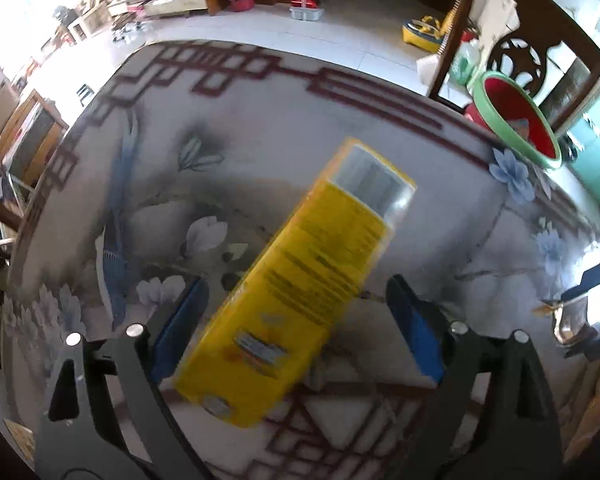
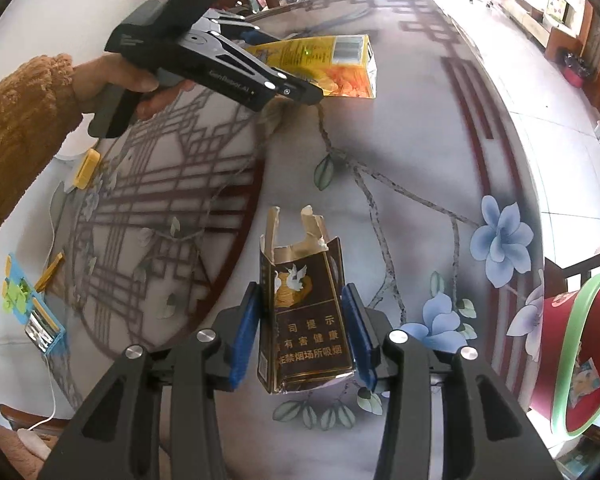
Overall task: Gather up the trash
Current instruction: 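Grasp the brown cigarette pack with the right tool while the left tool grasps the yellow juice box, then carry the juice box and cigarette pack to the red bucket and release both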
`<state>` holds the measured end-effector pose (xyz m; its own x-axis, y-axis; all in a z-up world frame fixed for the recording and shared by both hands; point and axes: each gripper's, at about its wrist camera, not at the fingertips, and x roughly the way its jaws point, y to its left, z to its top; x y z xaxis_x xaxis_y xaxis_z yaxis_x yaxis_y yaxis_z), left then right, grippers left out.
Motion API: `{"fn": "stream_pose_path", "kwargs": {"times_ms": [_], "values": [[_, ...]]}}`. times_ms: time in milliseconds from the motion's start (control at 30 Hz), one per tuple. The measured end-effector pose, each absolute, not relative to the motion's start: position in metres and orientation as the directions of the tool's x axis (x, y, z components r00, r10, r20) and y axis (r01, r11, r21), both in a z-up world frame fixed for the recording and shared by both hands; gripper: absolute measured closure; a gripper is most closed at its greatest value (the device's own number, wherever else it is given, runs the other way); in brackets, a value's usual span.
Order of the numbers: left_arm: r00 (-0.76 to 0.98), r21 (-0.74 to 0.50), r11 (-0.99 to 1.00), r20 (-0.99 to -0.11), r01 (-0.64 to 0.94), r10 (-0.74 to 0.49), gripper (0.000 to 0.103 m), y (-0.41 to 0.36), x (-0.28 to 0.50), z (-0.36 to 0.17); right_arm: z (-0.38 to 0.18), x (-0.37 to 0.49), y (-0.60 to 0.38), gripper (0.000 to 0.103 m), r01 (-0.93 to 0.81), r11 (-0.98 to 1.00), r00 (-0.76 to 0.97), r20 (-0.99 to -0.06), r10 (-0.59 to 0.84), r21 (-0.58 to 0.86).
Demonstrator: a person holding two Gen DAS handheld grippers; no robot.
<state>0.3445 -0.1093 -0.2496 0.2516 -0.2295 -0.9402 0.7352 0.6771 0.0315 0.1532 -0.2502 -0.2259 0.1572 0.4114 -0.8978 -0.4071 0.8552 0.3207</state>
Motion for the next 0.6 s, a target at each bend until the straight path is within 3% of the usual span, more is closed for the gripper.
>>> {"fn": "stream_pose_path", "kwargs": {"times_ms": [67,167,400,600], "values": [[0.289,0.067,0.682,-0.933,0.728,-0.216,0.027,-0.109,0.342,-0.25,-0.225,0.154,-0.252,0.061,-0.396,0.857,0.155,-0.896,0.416,0.33],[0.327,0.065,0.724,-0.917,0.687,-0.227,0.068,-0.104,0.341,-0.244,-0.223,0.152,-0.253,0.06,-0.391,0.857,0.152,-0.896,0.418,0.334],[0.477,-0.062,0.886,-0.824,0.459,-0.306,0.068,-0.083,0.3,-0.19,-0.204,0.136,-0.255,0.06,-0.377,0.864,0.2,-0.882,0.427,0.333],[0.584,-0.04,0.98,-0.798,0.194,-0.148,0.068,-0.081,0.226,-0.146,-0.174,0.119,-0.264,0.061,-0.346,0.881,0.3,-0.852,0.429,0.322]]}}
